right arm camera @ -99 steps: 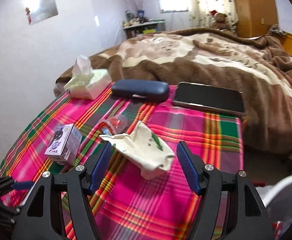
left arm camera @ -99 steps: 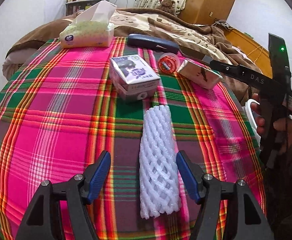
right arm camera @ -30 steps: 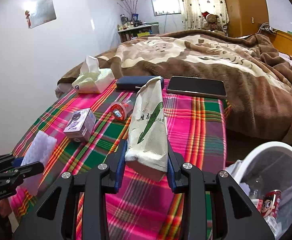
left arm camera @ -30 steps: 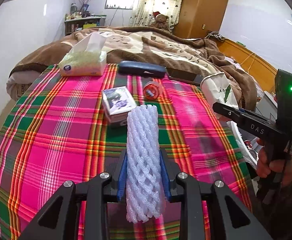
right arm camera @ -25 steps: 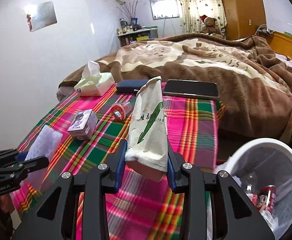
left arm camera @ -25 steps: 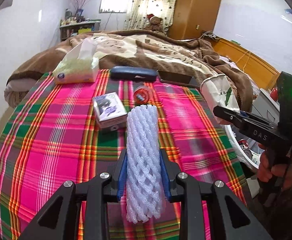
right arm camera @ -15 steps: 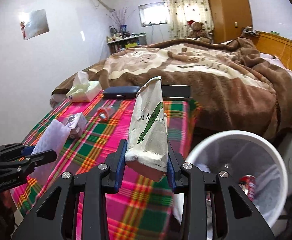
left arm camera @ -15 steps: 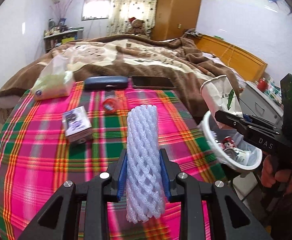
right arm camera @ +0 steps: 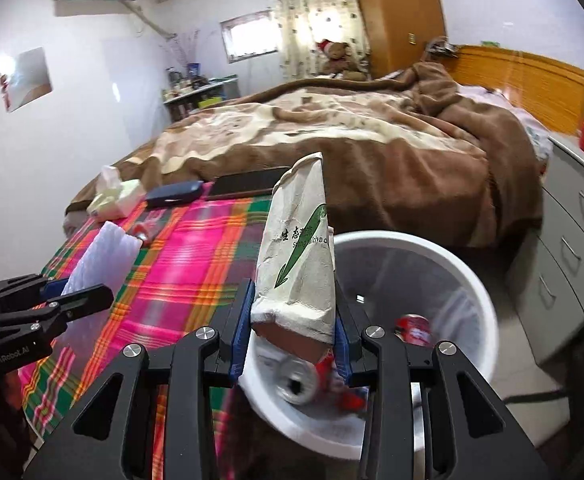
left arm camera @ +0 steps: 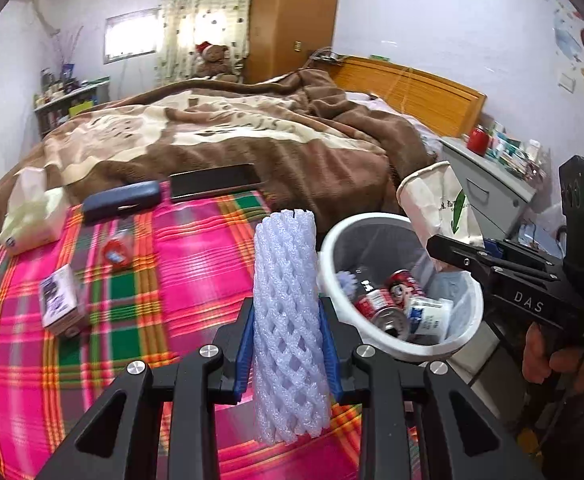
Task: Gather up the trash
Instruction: 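Carry the paper bag and foam net over the bin and open both tools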
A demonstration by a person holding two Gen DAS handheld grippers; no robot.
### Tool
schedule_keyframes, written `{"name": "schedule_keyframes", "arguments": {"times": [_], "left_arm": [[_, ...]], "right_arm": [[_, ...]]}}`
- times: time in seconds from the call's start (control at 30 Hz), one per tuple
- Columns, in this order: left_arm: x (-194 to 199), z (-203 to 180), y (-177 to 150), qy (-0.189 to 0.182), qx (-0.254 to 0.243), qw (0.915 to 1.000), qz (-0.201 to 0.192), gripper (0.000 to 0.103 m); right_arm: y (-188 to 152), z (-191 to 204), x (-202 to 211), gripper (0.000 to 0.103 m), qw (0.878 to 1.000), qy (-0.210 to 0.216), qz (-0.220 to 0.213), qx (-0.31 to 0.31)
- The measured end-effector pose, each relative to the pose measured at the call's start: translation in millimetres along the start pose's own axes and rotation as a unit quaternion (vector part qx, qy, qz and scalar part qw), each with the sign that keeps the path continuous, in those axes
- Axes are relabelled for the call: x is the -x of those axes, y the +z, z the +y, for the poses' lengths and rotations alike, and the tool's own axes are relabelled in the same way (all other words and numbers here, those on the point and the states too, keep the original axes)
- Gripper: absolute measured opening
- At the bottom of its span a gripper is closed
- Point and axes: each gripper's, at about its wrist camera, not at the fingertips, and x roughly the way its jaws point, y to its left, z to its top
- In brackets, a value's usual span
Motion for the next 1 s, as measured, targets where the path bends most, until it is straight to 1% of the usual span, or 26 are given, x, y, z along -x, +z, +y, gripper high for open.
{"name": "schedule_keyframes", "arguments": {"times": [0.17,0.23,0.33,0.43,0.57,0.8,0.87,0.93,1.0], "left_arm": [[-20,-27,10,-0.024,-0.016,0.9995,0.010,0.030],[-26,-34,11,-0.031,-0.022,0.9992,0.014,0.030],[-41,-44,15,-0.048,-0.021,0.9983,0.025,0.030],[-56,-56,16,-0.046,-0.032,0.9978,0.034,0.030],[-75,-67,17,-0.059,-0.034,0.9964,0.051,0.030],[-95,-77,19,-0.062,-0.037,0.9955,0.061,0.031],[-98,-77,20,-0.061,-0.035,0.9956,0.062,0.036],[-100,-77,20,-0.055,-0.032,0.9960,0.063,0.052],[-99,-74,20,-0.058,-0.026,0.9963,0.058,0.056]], "right_arm": [[-5,-21,1,0.036,0.999,-0.025,0.008,-0.020],[-8,-29,-1,0.036,0.999,-0.040,0.018,-0.025],[-12,-38,-3,0.036,0.998,-0.049,0.032,-0.033],[-15,-45,-9,0.036,0.996,-0.064,0.046,-0.034],[-19,-57,-15,0.036,0.994,-0.071,0.067,-0.042],[-24,-68,-19,0.037,0.992,-0.089,0.082,-0.042],[-25,-71,-19,0.037,0.991,-0.097,0.083,-0.044],[-25,-74,-19,0.037,0.990,-0.102,0.085,-0.045],[-26,-74,-20,0.041,0.990,-0.099,0.088,-0.045]]}}
